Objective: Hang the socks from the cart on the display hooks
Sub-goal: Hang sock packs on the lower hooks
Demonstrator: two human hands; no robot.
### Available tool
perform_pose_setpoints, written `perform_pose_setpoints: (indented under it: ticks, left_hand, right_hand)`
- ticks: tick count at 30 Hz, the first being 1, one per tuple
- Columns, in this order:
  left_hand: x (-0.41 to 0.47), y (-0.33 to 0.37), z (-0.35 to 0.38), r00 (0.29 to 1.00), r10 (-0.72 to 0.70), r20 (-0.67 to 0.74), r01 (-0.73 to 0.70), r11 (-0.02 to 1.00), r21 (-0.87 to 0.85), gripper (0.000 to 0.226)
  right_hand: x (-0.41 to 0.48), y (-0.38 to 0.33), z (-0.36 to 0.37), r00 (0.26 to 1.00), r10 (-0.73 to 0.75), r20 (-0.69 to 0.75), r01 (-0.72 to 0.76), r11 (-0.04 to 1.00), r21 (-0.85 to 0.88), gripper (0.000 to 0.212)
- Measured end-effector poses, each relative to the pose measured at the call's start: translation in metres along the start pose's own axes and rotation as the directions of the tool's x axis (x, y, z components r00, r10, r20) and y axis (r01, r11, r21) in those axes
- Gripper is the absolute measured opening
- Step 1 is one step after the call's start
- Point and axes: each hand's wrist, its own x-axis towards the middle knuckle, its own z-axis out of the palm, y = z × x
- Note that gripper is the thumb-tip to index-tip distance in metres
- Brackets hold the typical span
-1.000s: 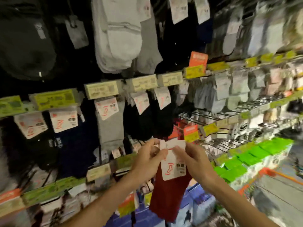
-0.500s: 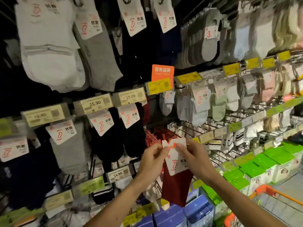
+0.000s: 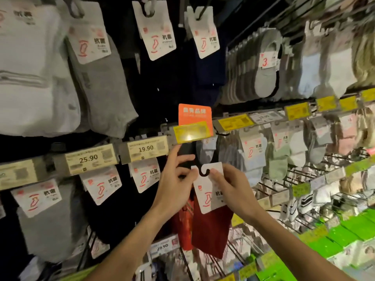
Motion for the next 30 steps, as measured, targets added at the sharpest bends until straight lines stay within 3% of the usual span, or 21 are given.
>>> perform_pose_setpoints:
  ticks: [3, 9, 11, 14, 22, 30]
  left_hand:
    - [0.004, -0.001, 0.000, 0.995, 0.085, -0.054, -0.085, 0.996, 0.004, 0.066]
    - [0.016, -0.004, 0.002, 0.975, 0.177, -0.132, -0.165, 0.982, 0.095, 0.087]
    - [0.018, -0.004, 0.004, 0.972, 0.187, -0.145, -0.167, 0.976, 0.138, 0.087]
    - [0.023, -0.004, 0.008, 0.962, 0.209, -0.178, -0.177, 0.968, 0.180, 0.081]
    - [0.035, -0.005, 0.031, 0.881, 0.266, -0.390, -0.163, 0.947, 0.278, 0.068]
    - [0.044, -0.004, 0.038, 0.830, 0.317, -0.459, -0.163, 0.925, 0.344, 0.070]
  right_hand:
    - [0.013, 0.004, 0.000, 0.999, -0.032, 0.013, 0.031, 0.999, 0.044, 0.016]
    - [0.037, 0.002, 0.011, 0.995, -0.090, 0.047, 0.080, 0.981, 0.175, 0.021]
    - [0.042, -0.001, 0.017, 0.991, -0.107, 0.077, 0.087, 0.970, 0.226, 0.028]
    - [0.052, -0.004, 0.023, 0.988, -0.139, 0.068, 0.116, 0.956, 0.271, 0.022]
    - [0.078, -0.002, 0.023, 0.990, -0.132, 0.044, 0.116, 0.958, 0.261, 0.015]
    - [0.090, -0.005, 0.018, 0.987, -0.140, 0.084, 0.117, 0.965, 0.233, 0.016]
